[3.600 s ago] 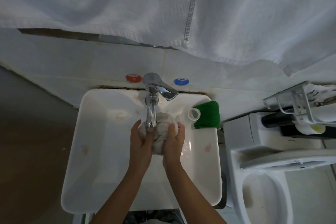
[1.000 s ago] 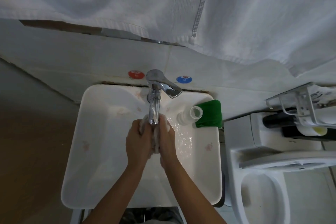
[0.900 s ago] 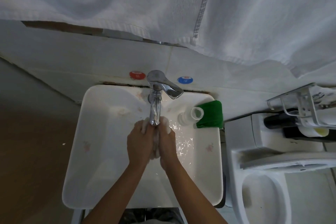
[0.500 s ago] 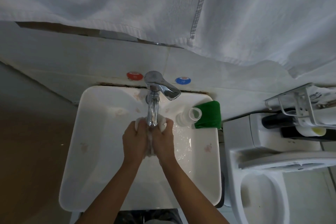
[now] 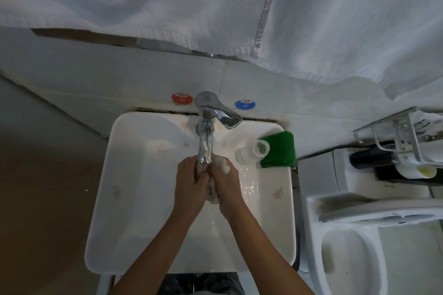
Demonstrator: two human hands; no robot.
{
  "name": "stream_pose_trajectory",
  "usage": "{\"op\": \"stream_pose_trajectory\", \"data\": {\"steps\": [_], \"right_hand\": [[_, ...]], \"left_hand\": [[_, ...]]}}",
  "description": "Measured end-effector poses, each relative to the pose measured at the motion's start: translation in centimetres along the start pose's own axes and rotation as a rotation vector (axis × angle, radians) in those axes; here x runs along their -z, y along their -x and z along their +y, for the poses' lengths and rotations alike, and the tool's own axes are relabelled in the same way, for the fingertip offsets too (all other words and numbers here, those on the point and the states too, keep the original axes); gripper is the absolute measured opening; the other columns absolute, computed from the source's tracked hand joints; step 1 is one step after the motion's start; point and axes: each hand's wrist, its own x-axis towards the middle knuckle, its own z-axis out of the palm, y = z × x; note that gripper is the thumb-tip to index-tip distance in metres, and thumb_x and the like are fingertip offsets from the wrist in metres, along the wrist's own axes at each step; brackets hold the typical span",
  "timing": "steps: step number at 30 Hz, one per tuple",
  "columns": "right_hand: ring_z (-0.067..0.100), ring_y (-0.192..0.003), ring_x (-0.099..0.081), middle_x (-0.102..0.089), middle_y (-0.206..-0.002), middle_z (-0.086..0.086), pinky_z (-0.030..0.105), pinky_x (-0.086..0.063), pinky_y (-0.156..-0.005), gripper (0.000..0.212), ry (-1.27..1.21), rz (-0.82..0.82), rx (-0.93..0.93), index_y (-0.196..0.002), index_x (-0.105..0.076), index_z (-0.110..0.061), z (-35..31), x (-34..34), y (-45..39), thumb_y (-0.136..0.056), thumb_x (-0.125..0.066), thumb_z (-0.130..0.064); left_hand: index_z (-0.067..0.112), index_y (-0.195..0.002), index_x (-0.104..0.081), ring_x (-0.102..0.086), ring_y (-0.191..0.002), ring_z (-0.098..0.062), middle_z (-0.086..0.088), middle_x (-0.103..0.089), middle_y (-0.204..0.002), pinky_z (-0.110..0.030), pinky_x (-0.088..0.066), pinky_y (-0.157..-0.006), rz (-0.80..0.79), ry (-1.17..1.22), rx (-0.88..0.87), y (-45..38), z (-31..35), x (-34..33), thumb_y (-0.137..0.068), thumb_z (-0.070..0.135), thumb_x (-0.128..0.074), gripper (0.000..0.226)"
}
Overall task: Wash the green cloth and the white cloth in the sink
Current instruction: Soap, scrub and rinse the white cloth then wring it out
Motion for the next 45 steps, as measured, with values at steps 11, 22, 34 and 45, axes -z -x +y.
{"op": "stream_pose_trajectory", "data": {"steps": [11, 22, 34, 45], "right_hand": [[0.022, -0.067, -0.065, -0.066, -0.073, 0.011, 0.033, -0.053, -0.061, 0.027, -0.251, 0.111, 0.019, -0.083, -0.063, -0.003, 0.8, -2.0, 1.5, -0.073, -0.061, -0.028], [0.014, -0.087, -0.07, -0.073, -0.094, 0.0, 0.036, -0.057, -0.08, 0.023, 0.142, 0.069, 0.112, -0.098, -0.067, -0.024, 0.7, -1.6, 0.6, -0.097, -0.048, -0.037], [0.01, -0.066, -0.06, -0.067, -0.073, 0.001, 0.024, -0.048, -0.061, 0.022, 0.102, 0.163, -0.014, -0.074, -0.064, -0.008, 0.4, -1.5, -0.2, -0.09, -0.056, -0.021], [0.014, -0.077, -0.063, -0.064, -0.083, -0.004, 0.036, -0.052, -0.073, 0.008, 0.209, 0.192, 0.055, -0.087, -0.051, -0.03, 0.4, -2.6, 0.7, -0.094, -0.054, -0.034]], "left_hand": [[0.029, -0.136, -0.039, -0.062, -0.103, -0.021, -0.008, -0.056, -0.122, -0.043, -0.056, -0.084, 0.232, 0.119, 0.144, 2.0, 1.9, -1.3, -0.079, 0.062, -0.051, 0.067], [0.031, -0.105, -0.052, -0.063, -0.087, -0.015, 0.006, -0.063, -0.095, -0.04, -0.053, -0.077, 0.28, -0.055, 0.071, 1.4, 1.5, -0.6, -0.084, 0.055, -0.052, 0.032], [0.009, -0.088, -0.065, -0.06, -0.072, -0.022, -0.003, -0.063, -0.078, -0.036, -0.049, -0.067, 0.302, -0.155, 0.09, 1.0, 3.2, -1.5, -0.095, 0.035, -0.05, 0.03], [0.01, -0.07, -0.06, -0.059, -0.065, -0.022, -0.006, -0.064, -0.068, -0.034, -0.046, -0.065, 0.419, 0.135, 0.175, 0.3, 2.5, -0.9, -0.096, 0.029, -0.047, 0.035]]}}
